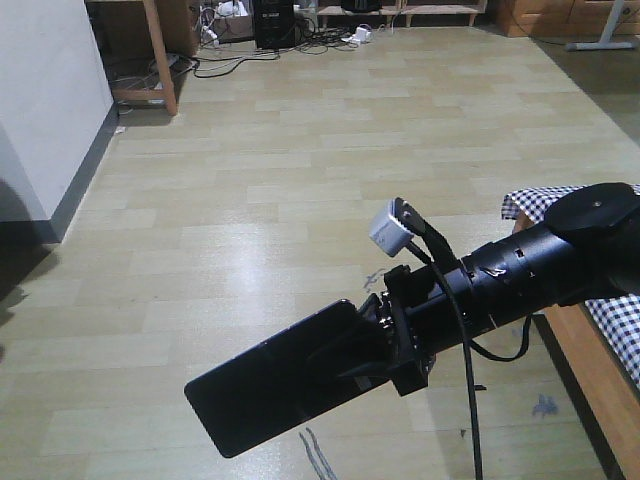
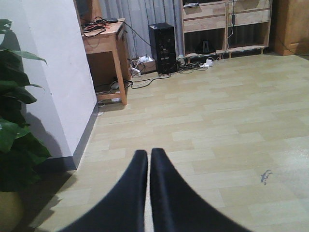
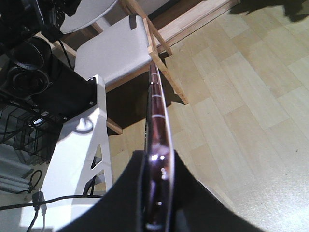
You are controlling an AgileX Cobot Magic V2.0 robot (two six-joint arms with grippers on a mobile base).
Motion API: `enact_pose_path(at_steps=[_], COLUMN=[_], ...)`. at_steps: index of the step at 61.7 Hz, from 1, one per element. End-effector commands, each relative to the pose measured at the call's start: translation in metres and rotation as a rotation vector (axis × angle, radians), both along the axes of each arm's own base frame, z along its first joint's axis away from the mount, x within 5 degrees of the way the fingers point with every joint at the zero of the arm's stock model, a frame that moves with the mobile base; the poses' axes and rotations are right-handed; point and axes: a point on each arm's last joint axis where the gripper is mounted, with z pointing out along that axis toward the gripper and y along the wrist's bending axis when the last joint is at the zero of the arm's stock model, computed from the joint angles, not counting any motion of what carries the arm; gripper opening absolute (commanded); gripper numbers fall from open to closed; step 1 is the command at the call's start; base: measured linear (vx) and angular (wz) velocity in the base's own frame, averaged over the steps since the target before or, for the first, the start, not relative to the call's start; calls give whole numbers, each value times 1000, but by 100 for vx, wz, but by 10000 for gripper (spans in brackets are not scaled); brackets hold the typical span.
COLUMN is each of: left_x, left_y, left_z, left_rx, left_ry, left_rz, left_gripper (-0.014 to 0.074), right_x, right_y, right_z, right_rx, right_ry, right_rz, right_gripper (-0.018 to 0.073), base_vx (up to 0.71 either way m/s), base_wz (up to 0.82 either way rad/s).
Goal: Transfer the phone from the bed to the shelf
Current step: 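Hold the phone in the right gripper while the base turns away, then carry the phone in the right gripper while driving across the room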
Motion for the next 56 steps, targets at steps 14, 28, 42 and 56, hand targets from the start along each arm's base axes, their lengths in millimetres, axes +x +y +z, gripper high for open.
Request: enact_pose_path(at_steps=[14, 28, 42, 56], left_x=[-1, -1, -1, -1], left_y=[0, 0, 0, 0], left_z=[15, 15, 15, 15], left_rx=[-11, -11, -11, -11], left_ry=[-108, -108, -108, -108], left_rz=[-2, -2, -2, -2], left_gripper=[1, 1, 1, 1], right_x=[-8, -8, -8, -8], right_y=[2, 2, 2, 2], right_z=[26, 26, 26, 26], right_rx=[119, 119, 119, 119], right_ry=[10, 10, 10, 10], right_rz=[47, 47, 47, 47], right_gripper=[-2, -2, -2, -2], base_vx=[11, 15, 18, 20], base_wz=[3, 8, -2, -8])
